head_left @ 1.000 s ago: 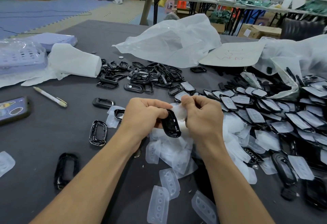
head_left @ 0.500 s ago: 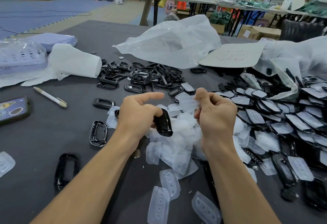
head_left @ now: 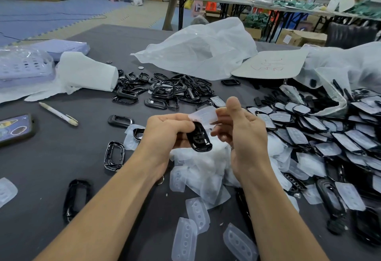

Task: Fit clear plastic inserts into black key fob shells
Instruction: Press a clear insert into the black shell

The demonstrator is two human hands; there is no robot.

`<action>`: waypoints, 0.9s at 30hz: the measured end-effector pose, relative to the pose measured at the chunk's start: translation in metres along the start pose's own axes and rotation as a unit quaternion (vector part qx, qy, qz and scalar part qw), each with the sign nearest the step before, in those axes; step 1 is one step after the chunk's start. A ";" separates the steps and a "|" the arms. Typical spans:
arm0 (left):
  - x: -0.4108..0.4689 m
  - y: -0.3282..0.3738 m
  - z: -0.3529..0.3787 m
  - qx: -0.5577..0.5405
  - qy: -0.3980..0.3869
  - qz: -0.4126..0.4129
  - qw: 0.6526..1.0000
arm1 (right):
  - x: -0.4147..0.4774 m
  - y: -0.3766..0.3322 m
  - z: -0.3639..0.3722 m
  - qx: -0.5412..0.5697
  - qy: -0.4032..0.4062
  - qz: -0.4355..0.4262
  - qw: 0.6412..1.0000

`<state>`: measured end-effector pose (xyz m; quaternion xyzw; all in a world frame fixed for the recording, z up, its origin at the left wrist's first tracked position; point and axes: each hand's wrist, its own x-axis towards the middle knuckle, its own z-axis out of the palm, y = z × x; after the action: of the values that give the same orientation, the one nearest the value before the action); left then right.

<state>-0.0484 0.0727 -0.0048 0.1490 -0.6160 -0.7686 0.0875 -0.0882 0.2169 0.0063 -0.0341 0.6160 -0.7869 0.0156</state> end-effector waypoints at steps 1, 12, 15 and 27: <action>0.000 0.000 0.000 0.001 0.007 0.005 1.000 | 0.000 0.000 -0.002 -0.010 -0.011 0.000 1.000; -0.001 -0.003 -0.002 0.120 0.014 0.156 0.980 | 0.002 0.006 -0.003 -0.153 -0.076 0.046 0.984; 0.000 -0.004 -0.005 0.156 0.023 0.182 0.971 | 0.003 0.004 -0.008 -0.175 -0.134 0.056 0.974; 0.005 -0.010 -0.005 0.107 0.079 0.096 0.986 | 0.003 0.000 -0.011 -0.129 -0.161 0.066 0.976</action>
<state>-0.0513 0.0688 -0.0157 0.1577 -0.6975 -0.6720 0.1925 -0.0922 0.2271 0.0041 -0.1215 0.7026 -0.6823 0.1616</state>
